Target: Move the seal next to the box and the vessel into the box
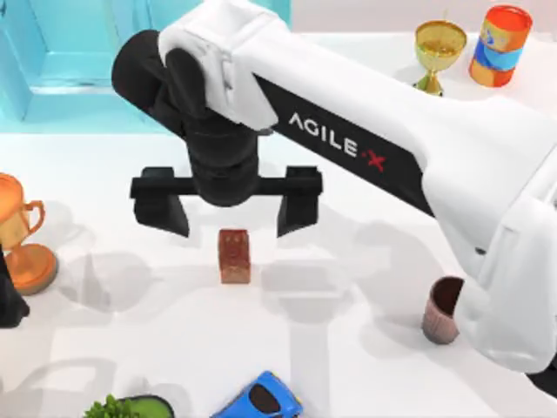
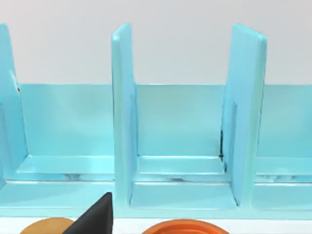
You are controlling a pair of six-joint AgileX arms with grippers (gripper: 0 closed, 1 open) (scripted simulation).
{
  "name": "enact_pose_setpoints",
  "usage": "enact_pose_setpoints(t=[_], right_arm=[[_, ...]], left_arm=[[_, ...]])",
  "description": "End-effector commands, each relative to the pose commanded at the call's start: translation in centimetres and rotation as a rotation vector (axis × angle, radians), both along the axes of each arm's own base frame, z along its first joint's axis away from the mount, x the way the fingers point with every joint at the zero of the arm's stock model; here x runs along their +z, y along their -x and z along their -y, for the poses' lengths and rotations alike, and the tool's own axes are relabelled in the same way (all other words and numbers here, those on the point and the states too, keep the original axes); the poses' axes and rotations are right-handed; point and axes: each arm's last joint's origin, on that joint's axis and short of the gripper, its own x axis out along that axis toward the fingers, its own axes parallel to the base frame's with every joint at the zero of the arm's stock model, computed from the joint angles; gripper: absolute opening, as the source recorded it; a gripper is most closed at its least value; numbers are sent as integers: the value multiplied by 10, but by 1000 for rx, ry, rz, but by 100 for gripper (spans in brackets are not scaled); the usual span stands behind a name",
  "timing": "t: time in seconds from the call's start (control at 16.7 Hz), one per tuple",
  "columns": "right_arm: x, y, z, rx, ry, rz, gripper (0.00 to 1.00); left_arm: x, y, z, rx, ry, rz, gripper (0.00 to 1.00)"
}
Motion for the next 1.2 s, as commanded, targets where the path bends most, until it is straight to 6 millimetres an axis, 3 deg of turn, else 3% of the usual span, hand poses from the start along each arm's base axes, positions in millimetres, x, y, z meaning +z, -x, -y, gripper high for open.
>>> enact_pose_setpoints(t=[0.48, 0.78, 1.2], right_arm=[[-72, -6, -1, 1, -1, 1, 100], [-75, -6, -1, 1, 0, 1, 100], [-75, -6, -1, 1, 0, 1, 47]], left_arm=[[0, 0, 0, 0, 0, 0, 100], [0, 0, 0, 0, 0, 0, 100], [0, 0, 0, 0, 0, 0, 100]])
